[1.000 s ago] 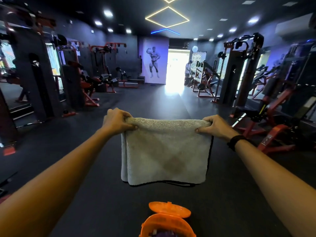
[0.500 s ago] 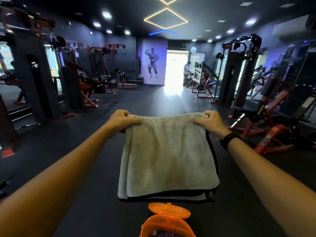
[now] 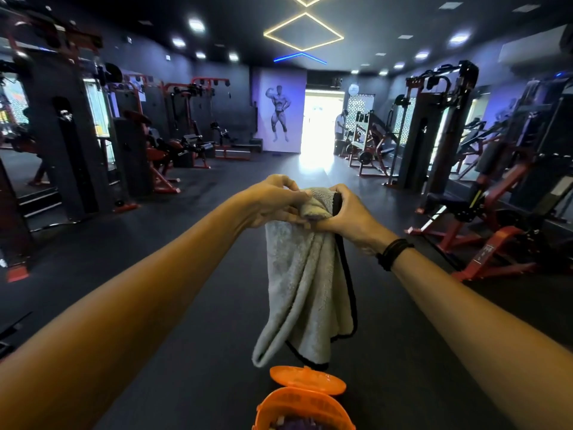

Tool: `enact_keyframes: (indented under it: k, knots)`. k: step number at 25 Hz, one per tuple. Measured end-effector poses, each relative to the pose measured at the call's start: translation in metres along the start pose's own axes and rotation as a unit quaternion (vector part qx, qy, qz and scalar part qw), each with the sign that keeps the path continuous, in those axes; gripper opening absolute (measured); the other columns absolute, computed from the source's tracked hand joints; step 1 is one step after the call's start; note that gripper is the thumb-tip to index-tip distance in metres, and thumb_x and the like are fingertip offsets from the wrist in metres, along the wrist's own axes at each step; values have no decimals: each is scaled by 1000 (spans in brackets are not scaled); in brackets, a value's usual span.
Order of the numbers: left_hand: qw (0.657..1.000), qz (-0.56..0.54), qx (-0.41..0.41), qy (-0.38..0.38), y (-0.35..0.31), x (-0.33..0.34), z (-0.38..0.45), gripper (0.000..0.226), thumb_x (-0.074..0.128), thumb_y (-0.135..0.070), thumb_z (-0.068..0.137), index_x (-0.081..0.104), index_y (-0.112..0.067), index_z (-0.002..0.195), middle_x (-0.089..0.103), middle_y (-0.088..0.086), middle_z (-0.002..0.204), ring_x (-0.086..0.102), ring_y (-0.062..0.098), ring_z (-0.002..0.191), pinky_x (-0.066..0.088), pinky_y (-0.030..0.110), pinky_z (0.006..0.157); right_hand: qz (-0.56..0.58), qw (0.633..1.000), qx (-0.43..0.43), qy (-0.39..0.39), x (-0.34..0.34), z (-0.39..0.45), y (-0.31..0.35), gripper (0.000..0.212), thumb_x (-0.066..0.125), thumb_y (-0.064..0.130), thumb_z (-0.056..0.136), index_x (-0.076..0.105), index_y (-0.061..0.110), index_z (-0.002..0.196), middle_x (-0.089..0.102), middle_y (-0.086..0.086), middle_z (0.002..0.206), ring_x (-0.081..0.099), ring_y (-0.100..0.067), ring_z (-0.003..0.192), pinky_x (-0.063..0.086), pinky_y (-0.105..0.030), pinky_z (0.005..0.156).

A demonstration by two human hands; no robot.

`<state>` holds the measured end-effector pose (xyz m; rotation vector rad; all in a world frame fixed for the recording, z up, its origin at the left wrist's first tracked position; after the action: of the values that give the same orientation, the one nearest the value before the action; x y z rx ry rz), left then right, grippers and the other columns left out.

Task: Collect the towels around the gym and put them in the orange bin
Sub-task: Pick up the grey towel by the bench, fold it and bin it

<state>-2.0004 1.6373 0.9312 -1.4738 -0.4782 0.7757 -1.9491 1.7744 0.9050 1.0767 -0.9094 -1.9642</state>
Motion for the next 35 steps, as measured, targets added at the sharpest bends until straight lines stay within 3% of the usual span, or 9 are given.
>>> enact_keyframes:
  k: [3, 7, 11, 14, 18, 22, 27, 31, 35]
  knots:
    - [975, 175, 138, 23, -12, -10, 4, 56, 82, -25, 72, 47, -10, 114, 63, 8, 95, 60, 20, 88, 56, 29, 77, 88, 995, -20, -43, -15, 0, -9, 50, 84, 3, 56, 55, 8, 96, 60, -9, 92, 57, -16, 85, 48, -33, 75]
    - [845, 504, 172, -39, -17, -12, 12, 104, 69, -77, 45, 43, -32, 135, 55, 1, 130, 48, 24, 120, 39, 46, 103, 224, 974, -25, 15, -15, -6, -1, 59, 77, -3, 61, 59, 3, 116, 66, -12, 113, 64, -21, 104, 54, -30, 85]
    - [890, 433, 132, -55, -20, -10, 17, 68, 67, -79, 42, 71, -22, 80, 70, 0, 83, 65, 17, 82, 54, 42, 76, 170, 985, 3, 31, -11, -15, -7, 76, 85, 7, 59, 52, 9, 127, 65, -8, 118, 64, -18, 106, 55, -29, 86]
    - [926, 336, 136, -102, -29, -22, 20, 52, 80, -58, 57, 73, -15, 84, 70, 4, 84, 64, 16, 79, 52, 32, 67, 58, 986, 77, 139, 5, -36, -36, 78, 87, 15, 63, 47, 22, 130, 63, 0, 122, 62, -14, 111, 54, -27, 86]
    - [957, 240, 79, -145, -22, -63, 21, 45, 83, -47, 62, 72, -14, 91, 70, 1, 91, 64, 14, 84, 53, 29, 75, -55, 925, 162, 339, 27, -69, -89, 58, 81, 9, 72, 56, 20, 122, 65, -3, 121, 62, -19, 113, 51, -42, 98]
    - [974, 131, -3, -184, 22, -103, 13, 52, 82, -44, 67, 67, -7, 100, 70, 6, 100, 67, 15, 85, 53, 28, 67, 60, 947, 211, 236, 5, -64, -110, 61, 79, 14, 65, 58, 9, 123, 61, -22, 124, 58, -39, 114, 41, -59, 101]
    - [972, 80, -155, -159, 101, -129, -6, 88, 76, -64, 58, 57, -10, 124, 66, 7, 115, 66, 22, 99, 56, 36, 76, 163, 959, 205, 107, -29, -42, -88, 20, 57, 10, 90, 56, 20, 107, 58, -4, 97, 59, -17, 78, 57, -32, 60]
    - [972, 76, -181, -126, 134, -120, -9, 85, 75, -70, 56, 62, -14, 118, 68, 9, 113, 65, 27, 102, 53, 46, 89, 92, 971, 168, 143, -35, -22, -70, 24, 53, 10, 93, 55, 29, 109, 61, -2, 108, 62, -20, 94, 54, -45, 82]
    - [962, 124, -145, -196, 139, -125, -7, 53, 61, -55, 85, 63, -8, 110, 63, 8, 105, 58, 20, 86, 46, 31, 69, -10, 977, 136, 162, -39, -12, -72, 25, 59, 19, 92, 58, 26, 116, 65, -2, 108, 66, -19, 94, 55, -41, 81]
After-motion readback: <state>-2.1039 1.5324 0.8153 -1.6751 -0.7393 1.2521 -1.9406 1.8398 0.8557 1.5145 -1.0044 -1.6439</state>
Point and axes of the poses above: each hand's wrist, its own z-axis towards the middle knuckle, its own x-axis out of the palm, y = z × x, the point moved 8 cm from there along z, towards the middle knuckle
